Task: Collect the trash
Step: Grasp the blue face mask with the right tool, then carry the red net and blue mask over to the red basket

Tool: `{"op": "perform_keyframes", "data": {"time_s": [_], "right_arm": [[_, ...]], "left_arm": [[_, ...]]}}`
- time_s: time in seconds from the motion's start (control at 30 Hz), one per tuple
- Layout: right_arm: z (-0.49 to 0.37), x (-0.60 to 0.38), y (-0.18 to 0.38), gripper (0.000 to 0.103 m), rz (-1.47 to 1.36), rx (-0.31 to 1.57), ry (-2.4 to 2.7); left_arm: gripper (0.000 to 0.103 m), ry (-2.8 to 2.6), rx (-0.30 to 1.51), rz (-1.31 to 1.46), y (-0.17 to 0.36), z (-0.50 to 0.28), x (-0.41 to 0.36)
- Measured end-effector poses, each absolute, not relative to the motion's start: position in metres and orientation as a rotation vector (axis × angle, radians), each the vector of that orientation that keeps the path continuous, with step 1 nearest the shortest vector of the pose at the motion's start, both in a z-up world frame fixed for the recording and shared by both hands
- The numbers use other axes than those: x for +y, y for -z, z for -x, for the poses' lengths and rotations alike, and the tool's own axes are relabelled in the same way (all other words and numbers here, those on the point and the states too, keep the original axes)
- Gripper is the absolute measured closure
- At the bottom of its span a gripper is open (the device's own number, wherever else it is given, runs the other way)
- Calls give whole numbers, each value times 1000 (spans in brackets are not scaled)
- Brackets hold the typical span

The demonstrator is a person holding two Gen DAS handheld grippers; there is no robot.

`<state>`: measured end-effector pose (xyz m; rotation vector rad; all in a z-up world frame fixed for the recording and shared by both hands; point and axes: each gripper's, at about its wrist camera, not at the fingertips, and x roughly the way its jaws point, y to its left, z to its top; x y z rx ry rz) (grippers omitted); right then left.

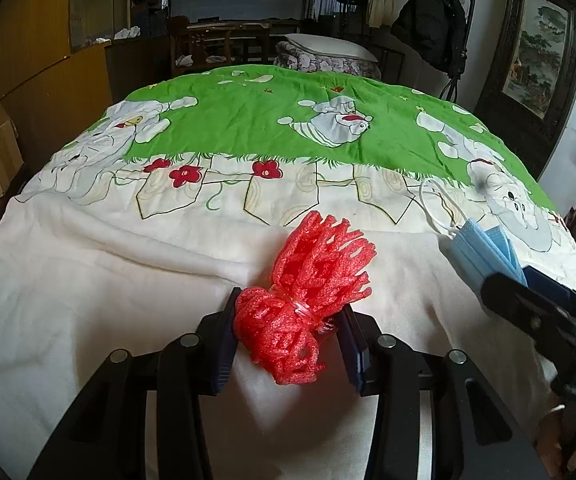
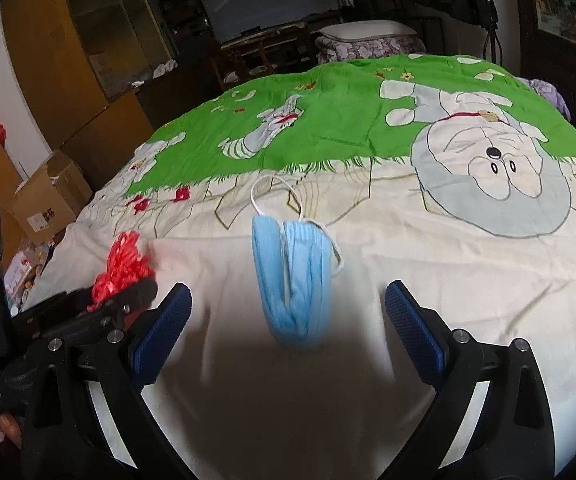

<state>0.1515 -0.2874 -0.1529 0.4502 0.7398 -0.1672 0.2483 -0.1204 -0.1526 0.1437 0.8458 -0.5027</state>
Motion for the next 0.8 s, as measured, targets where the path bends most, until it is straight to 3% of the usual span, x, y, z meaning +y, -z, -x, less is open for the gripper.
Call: {"op": "perform_keyframes", "data": {"time_s": [0.07, 0.13, 0.2, 0.8], "right_arm": [[-158, -287, 157, 27, -452, 764, 164], [-164, -288, 164, 65, -464, 801, 158], [-161, -290, 163, 75, -476, 789, 156], [-84, -252, 82, 76, -451, 603, 41]], "left_arm": [[59, 506, 849, -138, 153, -249, -120], [59, 505, 849, -138, 154, -249, -120], [59, 495, 844, -148, 154, -248, -120], [59, 369, 673, -150, 74, -161, -63]]}}
